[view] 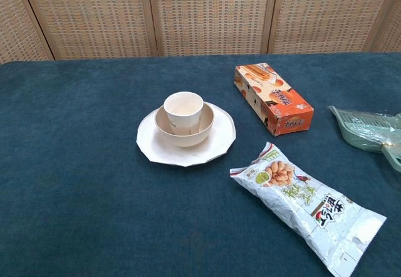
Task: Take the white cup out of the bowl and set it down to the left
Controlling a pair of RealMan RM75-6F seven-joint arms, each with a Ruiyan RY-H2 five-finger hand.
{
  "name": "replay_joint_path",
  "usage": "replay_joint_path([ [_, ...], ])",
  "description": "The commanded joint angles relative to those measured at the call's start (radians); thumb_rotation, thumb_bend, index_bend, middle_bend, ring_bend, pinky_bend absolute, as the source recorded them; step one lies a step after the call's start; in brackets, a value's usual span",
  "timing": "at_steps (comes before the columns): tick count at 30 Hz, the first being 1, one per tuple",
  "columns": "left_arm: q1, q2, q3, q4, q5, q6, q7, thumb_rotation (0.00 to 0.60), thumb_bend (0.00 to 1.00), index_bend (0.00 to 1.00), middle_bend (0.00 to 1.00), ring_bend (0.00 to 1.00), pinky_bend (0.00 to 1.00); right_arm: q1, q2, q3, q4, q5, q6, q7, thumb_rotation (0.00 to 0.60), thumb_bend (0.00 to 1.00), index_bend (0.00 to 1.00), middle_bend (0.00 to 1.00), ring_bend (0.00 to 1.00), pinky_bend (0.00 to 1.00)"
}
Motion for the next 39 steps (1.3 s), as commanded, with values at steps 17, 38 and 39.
replay_joint_path([
  [17, -0.005, -0.003, 0.004, 0.003, 0.008, -0.010, -0.013, 0.600, 0.07, 0.00, 0.00, 0.00, 0.00, -0.002, 0.003, 0.004, -0.004, 0.007, 0.000, 0.015, 0.600, 0.13, 0.08, 0.00, 0.00, 0.05],
  [38, -0.301, 0.011, -0.142, -0.137, -0.101, -0.358, 0.080, 0.600, 0.09, 0.25, 0.00, 0.00, 0.00, 0.012, 0.014, 0.027, 0.026, 0.057, -0.037, 0.107, 0.600, 0.13, 0.10, 0.00, 0.00, 0.05],
  [39, -0.333, -0.003, -0.157, -0.134, -0.126, -0.389, 0.113, 0.600, 0.10, 0.28, 0.00, 0.00, 0.00, 0.013, 0.015, 0.029, 0.029, 0.063, -0.043, 0.114, 0.600, 0.13, 0.10, 0.00, 0.00, 0.05],
])
